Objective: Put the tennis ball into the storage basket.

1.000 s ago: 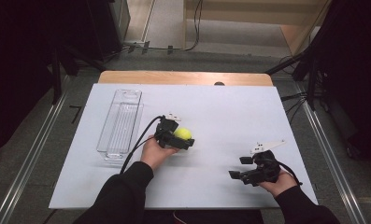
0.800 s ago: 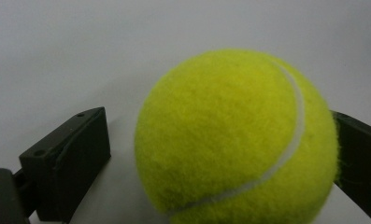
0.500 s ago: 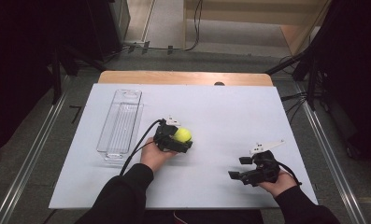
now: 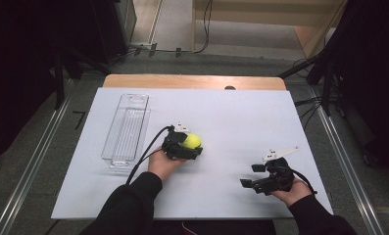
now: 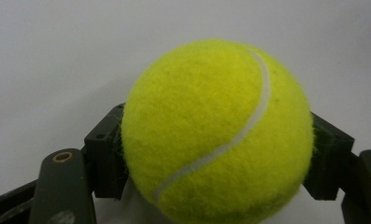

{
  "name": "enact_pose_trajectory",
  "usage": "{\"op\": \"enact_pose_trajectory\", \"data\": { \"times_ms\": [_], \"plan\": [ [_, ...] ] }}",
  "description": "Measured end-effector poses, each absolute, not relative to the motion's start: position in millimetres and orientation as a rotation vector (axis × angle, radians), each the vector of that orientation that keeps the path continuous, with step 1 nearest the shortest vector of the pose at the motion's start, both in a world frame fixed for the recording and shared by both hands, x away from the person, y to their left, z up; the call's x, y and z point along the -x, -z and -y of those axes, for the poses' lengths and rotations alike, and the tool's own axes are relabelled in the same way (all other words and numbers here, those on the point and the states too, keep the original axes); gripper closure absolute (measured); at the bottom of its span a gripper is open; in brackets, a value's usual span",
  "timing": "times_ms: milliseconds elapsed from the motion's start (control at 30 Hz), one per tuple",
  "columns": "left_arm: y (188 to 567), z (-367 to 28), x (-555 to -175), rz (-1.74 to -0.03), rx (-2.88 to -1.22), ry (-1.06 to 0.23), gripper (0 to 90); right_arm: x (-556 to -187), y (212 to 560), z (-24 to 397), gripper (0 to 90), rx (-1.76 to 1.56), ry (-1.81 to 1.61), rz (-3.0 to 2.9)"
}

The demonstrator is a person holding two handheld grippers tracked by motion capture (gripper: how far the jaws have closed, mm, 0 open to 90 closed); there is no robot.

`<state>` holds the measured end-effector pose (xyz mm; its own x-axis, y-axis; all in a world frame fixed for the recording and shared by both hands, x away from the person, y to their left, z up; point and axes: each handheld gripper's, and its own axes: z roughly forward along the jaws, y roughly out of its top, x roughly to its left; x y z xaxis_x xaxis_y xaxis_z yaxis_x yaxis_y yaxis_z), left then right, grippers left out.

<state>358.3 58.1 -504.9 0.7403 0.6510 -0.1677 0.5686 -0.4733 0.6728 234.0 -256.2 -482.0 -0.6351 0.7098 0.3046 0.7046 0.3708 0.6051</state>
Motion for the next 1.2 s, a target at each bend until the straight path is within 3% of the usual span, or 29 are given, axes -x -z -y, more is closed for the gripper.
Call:
{"op": "enact_pose_trajectory", "data": {
  "times_ms": [1200],
  "plan": [
    [482, -65, -357, -0.906, -2.199, -0.108, 26.2, -233, 482, 256, 19.4, -1.331, -1.133, -2.598]
  ]
}}
